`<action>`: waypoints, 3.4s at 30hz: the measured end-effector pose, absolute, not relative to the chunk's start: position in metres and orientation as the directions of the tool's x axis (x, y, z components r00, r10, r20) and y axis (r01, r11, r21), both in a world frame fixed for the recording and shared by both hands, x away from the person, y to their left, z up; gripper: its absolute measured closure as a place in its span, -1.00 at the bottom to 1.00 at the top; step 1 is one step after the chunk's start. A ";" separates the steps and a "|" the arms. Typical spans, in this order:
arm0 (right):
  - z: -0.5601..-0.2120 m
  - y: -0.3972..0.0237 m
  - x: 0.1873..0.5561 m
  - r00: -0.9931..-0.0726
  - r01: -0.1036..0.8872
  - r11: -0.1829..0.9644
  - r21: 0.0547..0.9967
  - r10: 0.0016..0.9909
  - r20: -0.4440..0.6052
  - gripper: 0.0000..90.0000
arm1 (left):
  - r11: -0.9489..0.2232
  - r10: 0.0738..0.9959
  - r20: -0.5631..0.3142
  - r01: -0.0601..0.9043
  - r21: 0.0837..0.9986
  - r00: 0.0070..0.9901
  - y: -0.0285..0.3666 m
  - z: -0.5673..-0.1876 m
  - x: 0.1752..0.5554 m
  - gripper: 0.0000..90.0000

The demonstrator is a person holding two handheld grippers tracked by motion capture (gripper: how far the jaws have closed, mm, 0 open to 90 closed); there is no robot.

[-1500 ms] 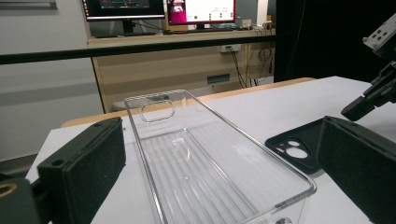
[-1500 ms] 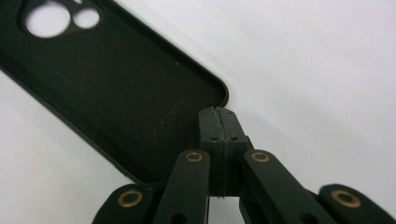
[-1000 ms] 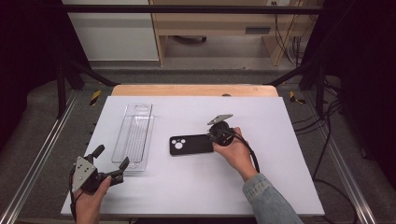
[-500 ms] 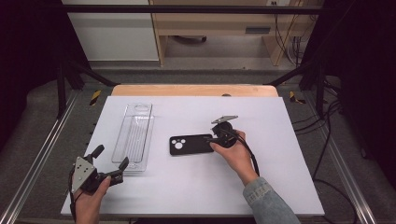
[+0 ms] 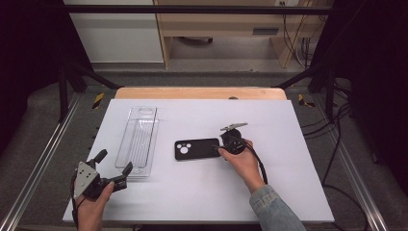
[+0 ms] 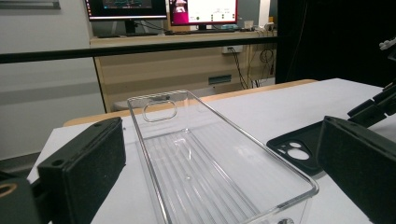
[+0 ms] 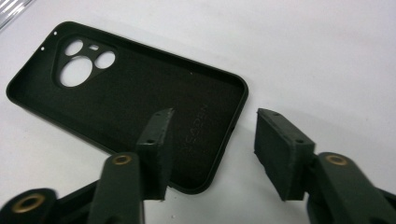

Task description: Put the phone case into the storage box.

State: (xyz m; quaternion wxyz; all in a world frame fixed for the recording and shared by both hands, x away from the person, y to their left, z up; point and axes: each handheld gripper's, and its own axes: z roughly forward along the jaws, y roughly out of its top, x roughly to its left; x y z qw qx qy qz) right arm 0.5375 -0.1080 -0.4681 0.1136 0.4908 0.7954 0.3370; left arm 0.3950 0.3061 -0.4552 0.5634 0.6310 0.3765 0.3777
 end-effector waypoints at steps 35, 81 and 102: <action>-0.483 -0.110 0.530 -0.444 0.717 0.226 0.659 0.877 0.183 0.67 | -0.088 0.900 0.059 0.048 0.995 0.432 0.305 -0.455 0.396 -0.98; -0.459 -0.138 0.519 -0.337 0.622 -0.007 0.783 0.900 0.277 0.97 | -0.043 0.903 0.011 0.065 0.997 0.429 0.300 -0.450 0.392 -0.97; -0.442 -0.178 0.507 -0.367 0.517 -0.048 0.854 0.889 0.273 0.97 | -0.034 0.827 -0.076 0.185 0.982 0.558 0.216 -0.408 0.401 -0.97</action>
